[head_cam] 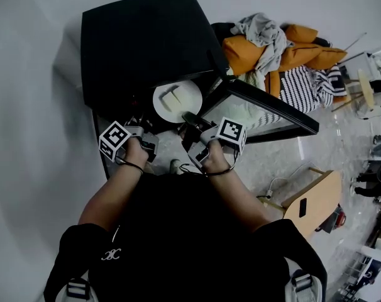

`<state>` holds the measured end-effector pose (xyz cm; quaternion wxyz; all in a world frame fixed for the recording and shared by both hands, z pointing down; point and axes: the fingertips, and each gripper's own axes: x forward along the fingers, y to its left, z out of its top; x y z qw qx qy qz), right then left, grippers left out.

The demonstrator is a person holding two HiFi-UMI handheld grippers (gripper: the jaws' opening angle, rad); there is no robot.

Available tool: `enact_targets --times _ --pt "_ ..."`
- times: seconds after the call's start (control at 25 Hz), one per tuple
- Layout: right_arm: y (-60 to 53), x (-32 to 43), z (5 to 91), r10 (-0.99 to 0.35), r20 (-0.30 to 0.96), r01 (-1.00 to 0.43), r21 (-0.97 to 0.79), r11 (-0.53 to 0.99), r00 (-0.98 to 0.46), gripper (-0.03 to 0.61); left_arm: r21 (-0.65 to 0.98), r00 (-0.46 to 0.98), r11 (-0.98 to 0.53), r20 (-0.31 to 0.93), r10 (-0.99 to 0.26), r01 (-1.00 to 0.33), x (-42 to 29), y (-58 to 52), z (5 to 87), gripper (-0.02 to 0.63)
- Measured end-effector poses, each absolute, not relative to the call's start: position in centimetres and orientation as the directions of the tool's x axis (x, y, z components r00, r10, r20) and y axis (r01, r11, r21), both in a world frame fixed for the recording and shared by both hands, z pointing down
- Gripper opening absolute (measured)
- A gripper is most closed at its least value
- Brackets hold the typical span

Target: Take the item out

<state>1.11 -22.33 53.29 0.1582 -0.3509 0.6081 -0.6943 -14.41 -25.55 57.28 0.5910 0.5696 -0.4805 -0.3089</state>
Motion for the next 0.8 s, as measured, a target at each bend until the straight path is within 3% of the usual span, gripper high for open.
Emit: enact_targets --times 0.8 --pt "-17.6 3.6 51.0 -0.644 0.262 -0.188 -0.965 -0.183 -0.718 0.021 0.94 0.305 0.099 0.204 -0.93 -0.327 -15.5 -29.8 56.4 0.054"
